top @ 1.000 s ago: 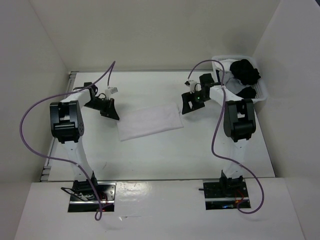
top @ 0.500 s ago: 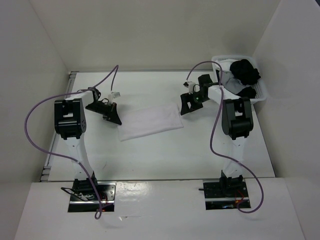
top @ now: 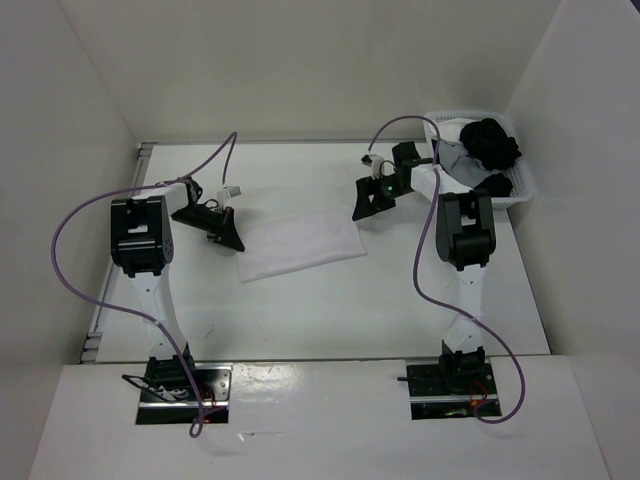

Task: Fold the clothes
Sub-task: Fold the tank top

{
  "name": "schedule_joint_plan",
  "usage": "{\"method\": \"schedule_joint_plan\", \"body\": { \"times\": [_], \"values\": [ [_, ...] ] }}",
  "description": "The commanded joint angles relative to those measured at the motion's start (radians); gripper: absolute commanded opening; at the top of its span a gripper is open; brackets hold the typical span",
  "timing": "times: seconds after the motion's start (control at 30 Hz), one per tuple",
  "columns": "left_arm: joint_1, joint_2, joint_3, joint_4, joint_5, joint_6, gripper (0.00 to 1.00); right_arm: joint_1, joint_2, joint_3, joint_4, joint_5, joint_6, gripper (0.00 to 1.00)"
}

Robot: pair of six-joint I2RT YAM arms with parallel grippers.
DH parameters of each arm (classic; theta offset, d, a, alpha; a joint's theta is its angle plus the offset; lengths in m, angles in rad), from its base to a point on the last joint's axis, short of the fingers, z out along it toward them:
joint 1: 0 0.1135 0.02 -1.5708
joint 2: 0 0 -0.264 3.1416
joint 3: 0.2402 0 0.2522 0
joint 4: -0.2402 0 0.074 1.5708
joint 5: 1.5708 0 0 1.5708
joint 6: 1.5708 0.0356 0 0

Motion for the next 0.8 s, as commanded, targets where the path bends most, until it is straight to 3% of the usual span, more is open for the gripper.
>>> {"method": "schedule_joint_plan", "body": {
  "times": [0.0, 0.47, 0.77],
  "values": [
    [0.011, 0.009, 0.004, 0.007, -0.004, 0.04, 0.0, 0.038, 0.08, -0.063, -0.066, 0.026, -0.01, 0.83],
    [0.011, -0.028, -0.006, -0.012, 0.015, 0.049, 0.0, 0.114, 0.102, -0.128, -0.088, -0.04, 0.021, 0.83],
    [0.011, -0.028, -0.006, -0.021, 0.015, 0.049, 0.0, 0.114, 0.102, -0.197, -0.097, -0.04, 0.012, 0.68]
  ]
}}
